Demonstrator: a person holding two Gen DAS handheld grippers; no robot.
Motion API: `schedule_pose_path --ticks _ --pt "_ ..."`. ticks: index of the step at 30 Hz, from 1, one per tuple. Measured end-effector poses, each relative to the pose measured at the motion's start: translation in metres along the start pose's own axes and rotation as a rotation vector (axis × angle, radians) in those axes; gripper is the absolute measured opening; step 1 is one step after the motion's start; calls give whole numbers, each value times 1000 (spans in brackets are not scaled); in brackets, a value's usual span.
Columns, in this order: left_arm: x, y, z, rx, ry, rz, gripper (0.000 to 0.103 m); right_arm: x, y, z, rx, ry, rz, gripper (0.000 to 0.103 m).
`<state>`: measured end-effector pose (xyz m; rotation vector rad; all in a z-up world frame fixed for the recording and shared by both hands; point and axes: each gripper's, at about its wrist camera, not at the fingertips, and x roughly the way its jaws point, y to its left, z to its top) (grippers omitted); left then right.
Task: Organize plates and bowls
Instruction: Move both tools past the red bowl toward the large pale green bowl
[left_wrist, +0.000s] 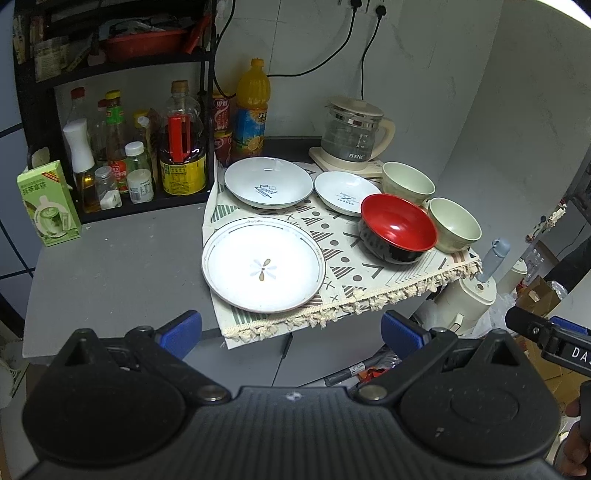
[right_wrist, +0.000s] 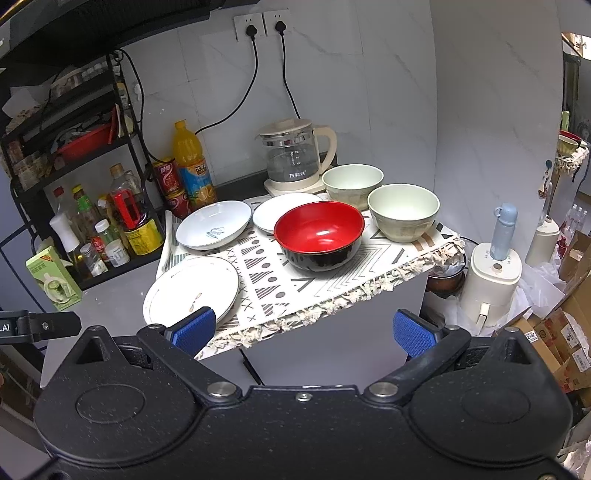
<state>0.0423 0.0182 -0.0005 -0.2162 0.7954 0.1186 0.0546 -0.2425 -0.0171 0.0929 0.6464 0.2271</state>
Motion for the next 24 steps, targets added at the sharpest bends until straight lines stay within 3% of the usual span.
schedule_pose_path --ticks 24 --pt "138 -37 94 41 77 -60 102 117 -32 70 42 51 -60 103"
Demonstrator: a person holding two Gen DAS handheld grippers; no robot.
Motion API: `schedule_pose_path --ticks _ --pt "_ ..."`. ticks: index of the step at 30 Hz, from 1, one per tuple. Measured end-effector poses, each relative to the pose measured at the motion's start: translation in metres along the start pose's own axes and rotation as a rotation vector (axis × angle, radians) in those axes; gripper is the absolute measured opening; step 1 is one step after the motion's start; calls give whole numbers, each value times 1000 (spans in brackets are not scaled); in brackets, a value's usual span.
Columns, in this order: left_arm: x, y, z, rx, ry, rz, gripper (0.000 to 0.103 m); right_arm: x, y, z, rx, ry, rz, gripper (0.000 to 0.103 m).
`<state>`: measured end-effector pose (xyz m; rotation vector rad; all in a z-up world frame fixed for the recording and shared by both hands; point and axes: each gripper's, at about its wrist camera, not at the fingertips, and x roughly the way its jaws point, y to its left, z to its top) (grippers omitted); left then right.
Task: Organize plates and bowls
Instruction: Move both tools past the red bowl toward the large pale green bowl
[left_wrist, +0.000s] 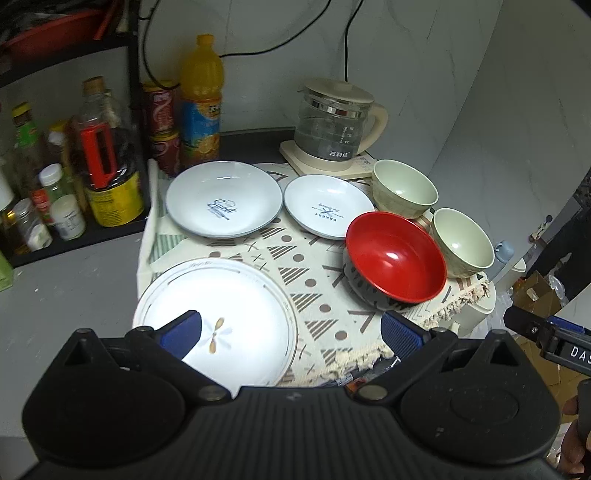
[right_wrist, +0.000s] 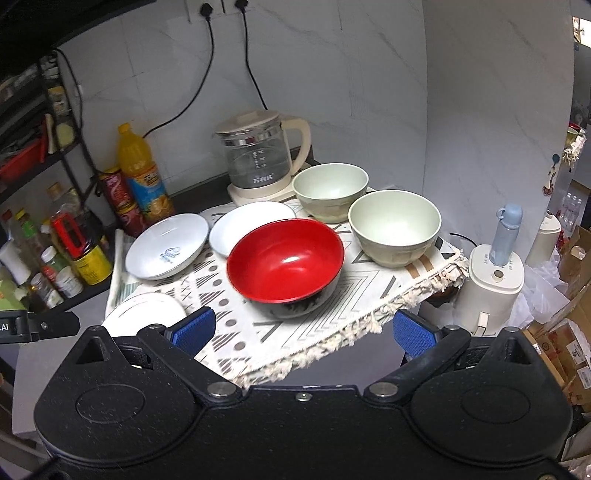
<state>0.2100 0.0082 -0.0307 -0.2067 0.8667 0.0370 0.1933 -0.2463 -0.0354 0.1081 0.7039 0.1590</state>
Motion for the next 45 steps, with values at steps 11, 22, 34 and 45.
schedule_pose_path --ticks 11,22,34,45 --pt "59 -11 45 62 70 -72 101 48 -18 27 80 14 -70 103" --pt "105 -32 69 117 127 -122 100 81 -44 41 163 33 -146 103" --pt "143 -75 91 148 149 -132 98 104 -81 54 205 44 -157 103" --pt "183 -128 115 155 156 -172 91 134 -126 77 243 48 -147 98"
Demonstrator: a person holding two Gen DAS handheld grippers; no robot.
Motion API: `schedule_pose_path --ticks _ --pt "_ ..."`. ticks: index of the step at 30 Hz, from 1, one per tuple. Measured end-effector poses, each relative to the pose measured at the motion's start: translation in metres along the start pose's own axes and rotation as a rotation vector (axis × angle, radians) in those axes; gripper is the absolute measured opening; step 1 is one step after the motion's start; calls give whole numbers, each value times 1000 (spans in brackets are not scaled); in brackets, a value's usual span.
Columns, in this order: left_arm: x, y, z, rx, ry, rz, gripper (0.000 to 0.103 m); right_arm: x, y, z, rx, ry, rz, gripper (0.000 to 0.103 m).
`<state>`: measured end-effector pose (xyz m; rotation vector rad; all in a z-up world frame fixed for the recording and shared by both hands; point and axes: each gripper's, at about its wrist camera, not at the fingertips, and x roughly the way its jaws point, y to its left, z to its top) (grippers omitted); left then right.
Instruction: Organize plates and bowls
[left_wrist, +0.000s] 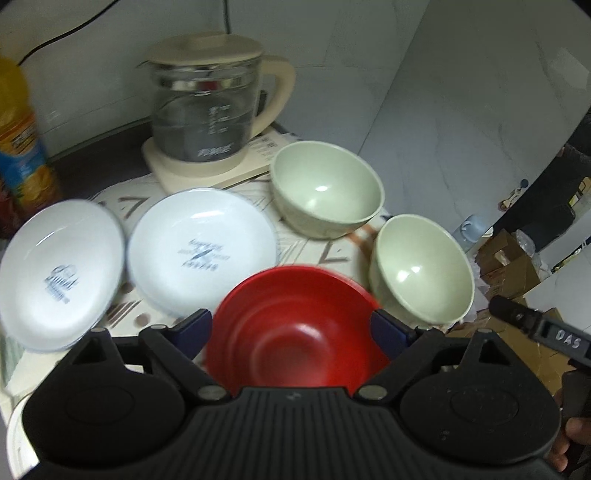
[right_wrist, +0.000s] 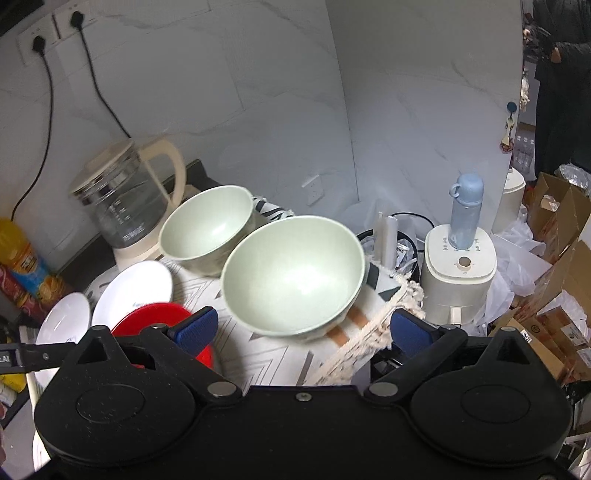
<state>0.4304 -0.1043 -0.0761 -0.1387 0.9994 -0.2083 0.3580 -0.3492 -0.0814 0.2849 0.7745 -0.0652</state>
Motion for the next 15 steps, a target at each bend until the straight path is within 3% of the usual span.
schedule_pose_path --ticks 15 --pt "67 -48 35 -6 29 -65 59 51 -29 31 19 37 24 78"
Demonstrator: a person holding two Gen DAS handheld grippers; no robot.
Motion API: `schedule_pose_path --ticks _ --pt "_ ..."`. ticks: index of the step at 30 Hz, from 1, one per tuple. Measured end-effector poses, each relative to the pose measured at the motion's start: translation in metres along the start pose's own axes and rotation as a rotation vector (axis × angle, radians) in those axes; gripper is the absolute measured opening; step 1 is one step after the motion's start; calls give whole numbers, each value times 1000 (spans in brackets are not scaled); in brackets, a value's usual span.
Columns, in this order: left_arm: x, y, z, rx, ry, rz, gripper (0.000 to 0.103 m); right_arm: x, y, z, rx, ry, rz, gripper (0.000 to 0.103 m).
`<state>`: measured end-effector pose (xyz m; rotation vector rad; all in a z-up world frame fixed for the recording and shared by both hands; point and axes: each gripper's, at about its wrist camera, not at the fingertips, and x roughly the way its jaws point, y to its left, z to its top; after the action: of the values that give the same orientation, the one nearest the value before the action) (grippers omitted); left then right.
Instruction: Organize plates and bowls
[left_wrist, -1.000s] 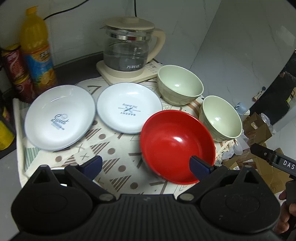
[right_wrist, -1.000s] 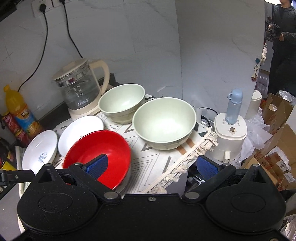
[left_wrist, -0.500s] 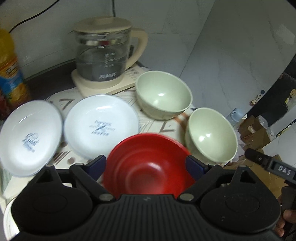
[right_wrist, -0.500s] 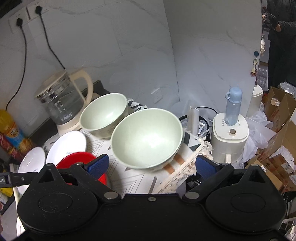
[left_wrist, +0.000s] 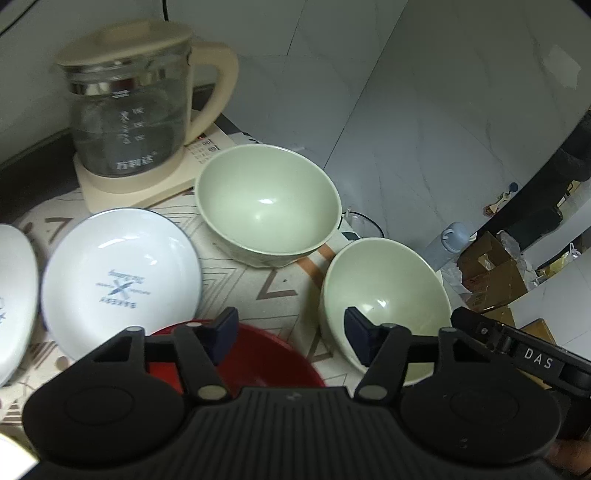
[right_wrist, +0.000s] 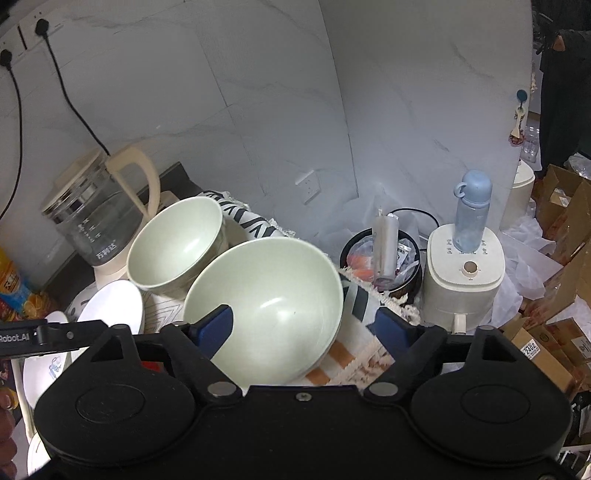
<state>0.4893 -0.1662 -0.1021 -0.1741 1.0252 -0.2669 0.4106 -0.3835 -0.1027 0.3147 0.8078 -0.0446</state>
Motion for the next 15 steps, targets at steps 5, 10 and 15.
schedule_pose_path --ticks 5,10,15 --pt "23 -7 8 3 21 -22 52 18 -5 8 -4 19 28 69" --pt "52 -7 14 -8 67 -38 43 41 -11 13 -9 59 27 57" --pt "77 -8 14 -10 115 -52 32 61 -14 15 -21 101 25 47"
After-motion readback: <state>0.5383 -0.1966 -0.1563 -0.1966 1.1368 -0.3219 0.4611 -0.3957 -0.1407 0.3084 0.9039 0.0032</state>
